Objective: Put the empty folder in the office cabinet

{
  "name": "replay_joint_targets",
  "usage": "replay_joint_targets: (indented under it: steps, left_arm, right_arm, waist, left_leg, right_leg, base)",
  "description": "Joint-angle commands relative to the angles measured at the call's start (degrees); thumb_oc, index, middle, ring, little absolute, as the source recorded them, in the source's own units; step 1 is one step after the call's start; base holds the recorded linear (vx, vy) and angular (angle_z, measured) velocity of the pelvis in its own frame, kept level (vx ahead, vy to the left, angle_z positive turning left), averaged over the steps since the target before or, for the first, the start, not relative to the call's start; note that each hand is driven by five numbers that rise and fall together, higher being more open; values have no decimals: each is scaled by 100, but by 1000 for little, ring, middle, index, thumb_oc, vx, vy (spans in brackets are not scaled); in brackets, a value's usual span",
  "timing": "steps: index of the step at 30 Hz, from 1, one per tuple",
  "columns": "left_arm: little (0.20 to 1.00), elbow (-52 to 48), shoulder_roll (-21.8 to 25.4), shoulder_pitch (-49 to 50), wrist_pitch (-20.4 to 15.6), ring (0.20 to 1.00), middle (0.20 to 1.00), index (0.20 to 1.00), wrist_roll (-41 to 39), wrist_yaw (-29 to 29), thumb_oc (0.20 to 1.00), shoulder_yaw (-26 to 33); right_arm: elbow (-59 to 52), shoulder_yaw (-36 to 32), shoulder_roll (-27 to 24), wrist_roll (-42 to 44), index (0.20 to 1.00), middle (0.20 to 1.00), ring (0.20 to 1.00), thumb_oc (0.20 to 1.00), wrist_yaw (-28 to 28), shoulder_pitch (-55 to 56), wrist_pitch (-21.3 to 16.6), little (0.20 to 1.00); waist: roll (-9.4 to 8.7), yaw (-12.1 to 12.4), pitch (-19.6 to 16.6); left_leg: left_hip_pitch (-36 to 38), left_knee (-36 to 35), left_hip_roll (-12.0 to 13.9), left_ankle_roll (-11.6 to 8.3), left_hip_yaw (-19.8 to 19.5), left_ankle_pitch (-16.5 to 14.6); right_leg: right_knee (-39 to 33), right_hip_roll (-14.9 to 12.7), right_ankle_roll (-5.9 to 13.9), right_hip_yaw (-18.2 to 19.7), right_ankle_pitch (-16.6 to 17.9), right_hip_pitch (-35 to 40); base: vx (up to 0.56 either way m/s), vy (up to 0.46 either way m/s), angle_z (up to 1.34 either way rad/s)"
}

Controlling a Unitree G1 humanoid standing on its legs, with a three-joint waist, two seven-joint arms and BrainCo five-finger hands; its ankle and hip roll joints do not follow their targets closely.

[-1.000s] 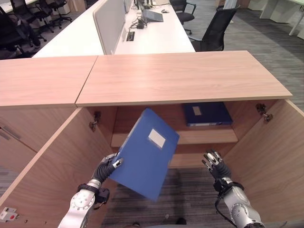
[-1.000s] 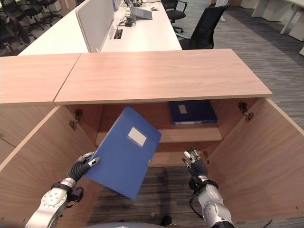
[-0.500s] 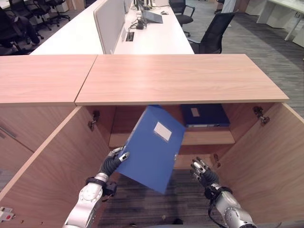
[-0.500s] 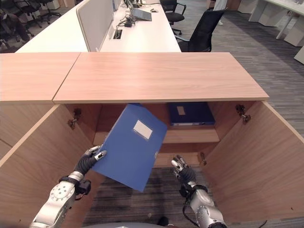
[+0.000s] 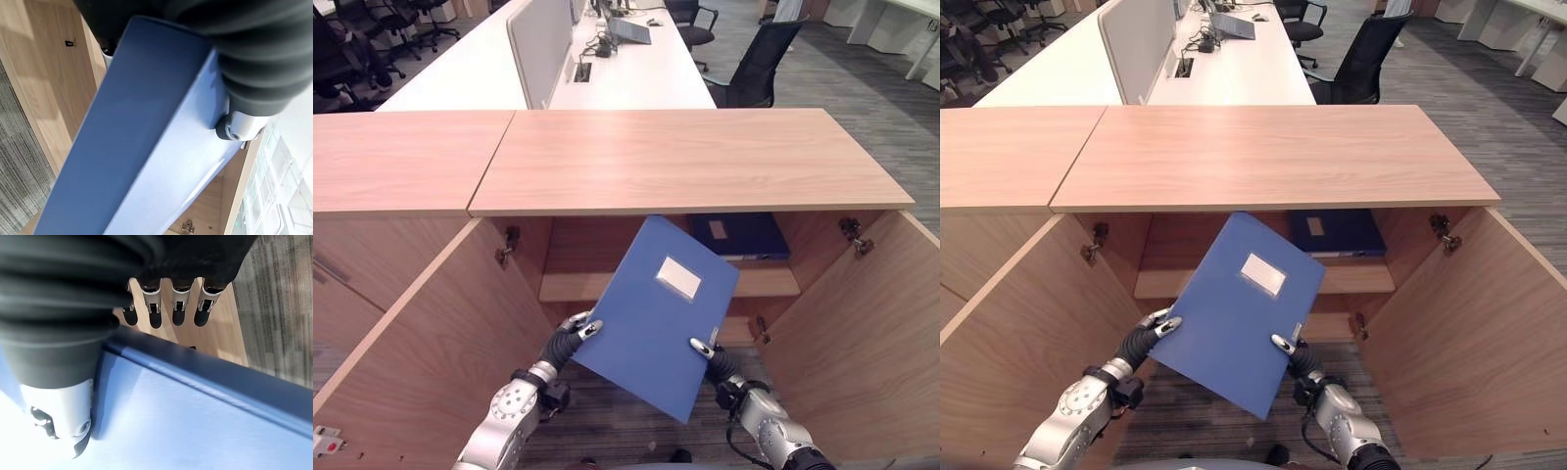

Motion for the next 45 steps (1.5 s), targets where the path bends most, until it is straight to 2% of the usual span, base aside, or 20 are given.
replay_joint_targets:
  steps: [1, 6, 11, 12, 22, 23, 24, 28, 31, 36, 37, 42, 43, 45]
  left_arm:
    - [200, -759, 45, -684, -624, 200, 200, 200, -344, -442, 200, -278]
    - [200, -800, 51, -800, -634, 200, 200, 200, -520, -542, 200, -487]
    - [200, -797, 0, -986, -486, 200, 200, 200, -1236, -816, 200, -802]
    - [200, -742, -30, -1009, -454, 200, 200, 200, -1388, -874, 200, -881]
    - [200, -747, 27, -1212, -41, 200, 200, 200, -2490, -1200, 200, -1715]
    - [451, -690, 37, -1239, -40, 451, 451, 451, -2466, -1166, 451, -1778]
    - [1000, -644, 65, -1253, -35, 1000, 1000, 1000, -2432, -1116, 1000, -1814]
    - [1000, -214, 91, -1318, 3, 1000, 1000, 1000, -2231, -838, 1000, -1860]
    - [1000, -26, 155, -1091, 94, 1000, 1000, 1000, -2103, -624, 1000, -1623]
    - [1000, 928, -251, -667, 241, 1000, 1000, 1000, -2588, -413, 1000, -1329]
    - [1000, 1175, -343, -566, 268, 1000, 1000, 1000, -2612, -346, 1000, -1240]
    - [1000, 3643, -1151, -416, 300, 1000, 1000, 1000, -2357, 31, 1000, -364]
    - [1000, 3644, -1152, -425, 297, 1000, 1000, 1000, -2355, 29, 1000, -365]
    - [1000, 4988, -1502, -555, 303, 1000, 1000, 1000, -2071, 246, 1000, 125]
  right_arm:
    - [-202, 150, 154, 336, 1000, 1000, 1000, 1000, 167, -515, -232, 1000]
    - [-204, 232, 254, 595, 1000, 1000, 1000, 1000, 154, -673, -290, 1000]
    - [-273, 442, 399, 929, 1000, 1000, 1000, 1000, 277, -715, -220, 1000]
    - [-416, 466, 422, 1046, 203, 203, 203, 203, 346, -693, -236, 203]
    - [-661, 759, 1137, 2579, 200, 200, 200, 200, 577, -422, -317, 200]
    - [-590, 771, 1201, 2690, 200, 200, 200, 200, 554, -385, -343, 200]
    - [-510, 759, 1249, 2769, 200, 200, 200, 200, 507, -361, -361, 200]
    - [-52, 594, 1416, 3031, 200, 200, 200, 200, 282, -250, -365, 200]
    - [351, 132, 1485, 3258, 200, 200, 200, 200, 71, -108, -348, 200]
    - [688, -370, 1439, 3326, 200, 200, 200, 200, -177, 18, -410, 200]
    - [747, -514, 1458, 3368, 200, 200, 200, 200, -223, 59, -415, 200]
    - [1663, -1434, 1284, 3363, 200, 200, 200, 200, -459, 14, -565, 200]
    - [1661, -1439, 1282, 3364, 200, 200, 200, 200, -457, 5, -566, 200]
    - [2111, -1676, 1225, 3341, 200, 200, 200, 200, -533, -93, -557, 200]
  waist:
    - [-265, 16, -119]
    - [-266, 25, -116]
    - [-243, -19, -113]
    - [-237, -35, -116]
    - [-160, -163, -120]
    - [-151, -177, -122]
    - [-146, -188, -124]
    - [-131, -219, -133]
    - [-118, -230, -151]
    - [-99, -270, -147]
    - [-83, -278, -162]
    - [-60, -338, -184]
    - [-73, -338, -168]
    - [-65, -346, -220]
  left_leg:
    - [-343, -101, -69, -79, 73, 97]
    - [-349, -101, -67, -82, 67, 103]
    - [-351, -101, -67, -82, 71, 117]
    - [-356, -101, -68, -81, 70, 118]
    - [-353, -101, -82, -70, 86, 115]
    - [-349, -101, -86, -72, 90, 116]
    - [-346, -101, -91, -74, 92, 113]
    - [-339, -101, -87, -83, 90, 113]
    - [-341, -101, -82, -96, 100, 112]
    - [-340, -101, -75, -97, 125, 120]
    - [-275, -101, -50, -140, 80, 2]
    - [-287, -101, -30, -140, 67, 19]
    - [-352, -101, -56, -96, 110, 136]
    - [-292, -101, -16, -147, 63, 24]
  right_leg:
    - [1, -254, 435, 259, -416, 325]
    - [1, -243, 423, 253, -422, 325]
    - [1, -239, 423, 261, -417, 318]
    - [1, -240, 424, 268, -416, 314]
    - [1, -222, 433, 302, -403, 297]
    - [1, -218, 436, 304, -400, 301]
    - [1, -213, 436, 315, -402, 301]
    - [1, -197, 430, 321, -412, 300]
    - [1, -186, 432, 315, -422, 297]
    - [1, -176, 436, 316, -427, 294]
    - [1, -141, 472, 377, -520, 355]
    - [1, -108, 448, 406, -557, 339]
    - [1, -137, 412, 344, -467, 280]
    - [1, -99, 430, 423, -575, 327]
  base:
    - [0, 0, 0]
    - [0, 0, 0]
    - [0, 0, 0]
    - [0, 0, 0]
    - [0, 0, 0]
    - [0, 0, 0]
    - [0, 0, 0]
    - [0, 0, 0]
    - [0, 0, 0]
    - [16, -4, 0]
    - [81, -26, -1]
    - [4, -7, -1]
    - [0, 0, 0]
    - [57, -35, 0]
